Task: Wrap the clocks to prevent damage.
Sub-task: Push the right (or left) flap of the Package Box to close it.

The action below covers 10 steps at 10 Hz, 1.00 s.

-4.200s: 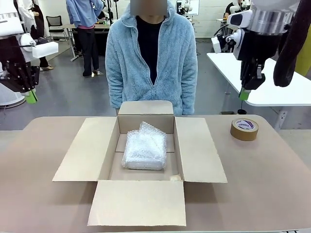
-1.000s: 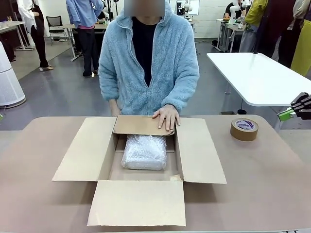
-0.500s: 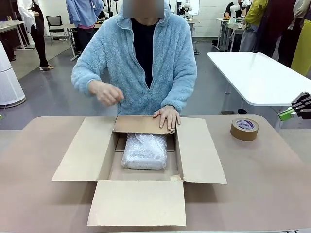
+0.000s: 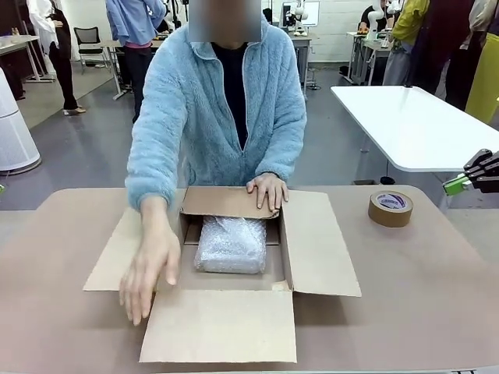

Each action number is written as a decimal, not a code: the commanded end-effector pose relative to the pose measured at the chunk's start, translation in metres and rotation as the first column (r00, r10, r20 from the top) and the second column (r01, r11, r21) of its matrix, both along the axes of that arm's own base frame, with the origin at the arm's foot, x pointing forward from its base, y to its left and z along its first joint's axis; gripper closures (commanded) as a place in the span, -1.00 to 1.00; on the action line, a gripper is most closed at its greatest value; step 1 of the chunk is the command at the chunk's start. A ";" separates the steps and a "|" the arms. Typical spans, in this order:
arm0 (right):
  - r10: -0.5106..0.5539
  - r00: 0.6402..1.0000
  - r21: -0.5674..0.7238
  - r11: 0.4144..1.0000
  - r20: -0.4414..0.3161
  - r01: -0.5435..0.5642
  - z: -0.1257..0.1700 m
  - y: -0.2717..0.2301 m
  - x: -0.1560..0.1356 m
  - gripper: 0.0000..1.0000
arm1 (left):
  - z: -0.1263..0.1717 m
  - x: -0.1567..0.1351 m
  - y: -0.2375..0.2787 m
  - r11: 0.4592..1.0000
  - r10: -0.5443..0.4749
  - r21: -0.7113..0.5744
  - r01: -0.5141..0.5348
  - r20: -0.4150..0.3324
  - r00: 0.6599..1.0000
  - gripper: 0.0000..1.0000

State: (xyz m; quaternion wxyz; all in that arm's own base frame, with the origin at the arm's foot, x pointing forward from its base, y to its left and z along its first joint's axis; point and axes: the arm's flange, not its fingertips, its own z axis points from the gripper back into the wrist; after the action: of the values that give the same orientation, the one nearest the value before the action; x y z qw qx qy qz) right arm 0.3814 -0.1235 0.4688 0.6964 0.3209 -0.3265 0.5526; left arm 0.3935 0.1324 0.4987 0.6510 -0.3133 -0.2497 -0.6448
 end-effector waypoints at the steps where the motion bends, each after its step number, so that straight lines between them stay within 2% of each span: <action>1: 0.006 1.000 0.000 1.000 -0.003 -0.006 0.000 -0.002 0.001 0.97 | 0.003 0.000 -0.001 1.000 0.016 -0.003 -0.016 0.008 1.000 0.99; 10: 0.006 1.000 0.000 1.000 -0.003 -0.006 0.000 -0.002 0.001 0.97 | 0.003 0.000 -0.001 1.000 0.016 -0.003 -0.016 0.008 1.000 0.99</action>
State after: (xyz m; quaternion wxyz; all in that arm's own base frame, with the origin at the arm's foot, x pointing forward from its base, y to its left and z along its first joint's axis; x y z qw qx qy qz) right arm 0.3814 -0.1235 0.4688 0.6964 0.3210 -0.3265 0.5526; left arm 0.3935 0.1325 0.4987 0.6511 -0.3132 -0.2496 -0.6447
